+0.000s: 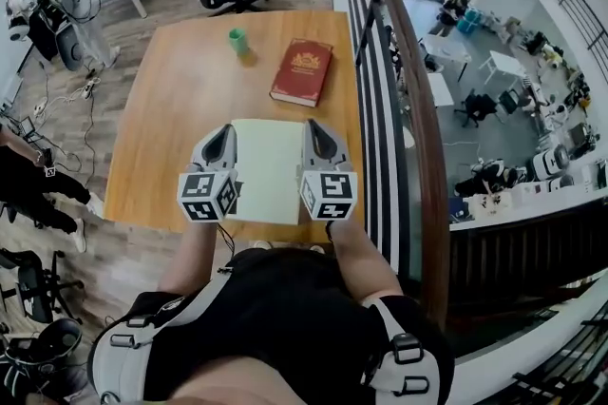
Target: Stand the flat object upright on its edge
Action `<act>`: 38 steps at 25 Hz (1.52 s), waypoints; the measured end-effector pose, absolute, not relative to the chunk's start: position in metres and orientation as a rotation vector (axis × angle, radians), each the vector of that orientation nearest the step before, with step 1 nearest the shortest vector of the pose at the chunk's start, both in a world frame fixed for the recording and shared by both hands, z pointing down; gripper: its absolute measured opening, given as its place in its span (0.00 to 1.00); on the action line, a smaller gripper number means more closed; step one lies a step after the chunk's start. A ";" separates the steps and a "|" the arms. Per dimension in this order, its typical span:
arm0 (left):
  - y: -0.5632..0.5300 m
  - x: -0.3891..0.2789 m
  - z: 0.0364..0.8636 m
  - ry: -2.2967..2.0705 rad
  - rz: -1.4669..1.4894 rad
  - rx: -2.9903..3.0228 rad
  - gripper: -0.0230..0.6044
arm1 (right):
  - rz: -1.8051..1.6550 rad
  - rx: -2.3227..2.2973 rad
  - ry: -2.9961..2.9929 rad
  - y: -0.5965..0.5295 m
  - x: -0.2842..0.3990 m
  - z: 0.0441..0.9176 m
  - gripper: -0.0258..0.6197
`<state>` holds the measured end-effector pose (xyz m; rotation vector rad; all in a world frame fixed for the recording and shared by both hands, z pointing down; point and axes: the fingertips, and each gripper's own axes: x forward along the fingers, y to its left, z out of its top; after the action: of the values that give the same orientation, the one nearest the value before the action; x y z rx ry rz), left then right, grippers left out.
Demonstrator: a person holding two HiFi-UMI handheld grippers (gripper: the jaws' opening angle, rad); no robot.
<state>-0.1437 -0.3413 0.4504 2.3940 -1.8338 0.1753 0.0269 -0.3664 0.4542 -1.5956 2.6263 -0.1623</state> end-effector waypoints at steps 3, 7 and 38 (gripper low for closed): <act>-0.349 -0.164 0.459 -1.831 0.202 2.360 0.04 | -0.219 -1.631 2.611 -0.376 0.024 0.465 0.05; -0.354 -0.192 0.479 -1.809 0.240 2.296 0.07 | -0.273 -1.624 2.637 -0.384 0.013 0.480 0.12; -0.345 -0.237 0.714 -1.304 0.553 1.912 0.31 | -1.014 -1.920 2.806 -0.362 0.009 0.715 0.19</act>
<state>-0.2373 -0.3451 0.7142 1.9118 -1.3041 0.5526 0.0091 -0.3620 0.7150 -1.9197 2.8058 -1.0140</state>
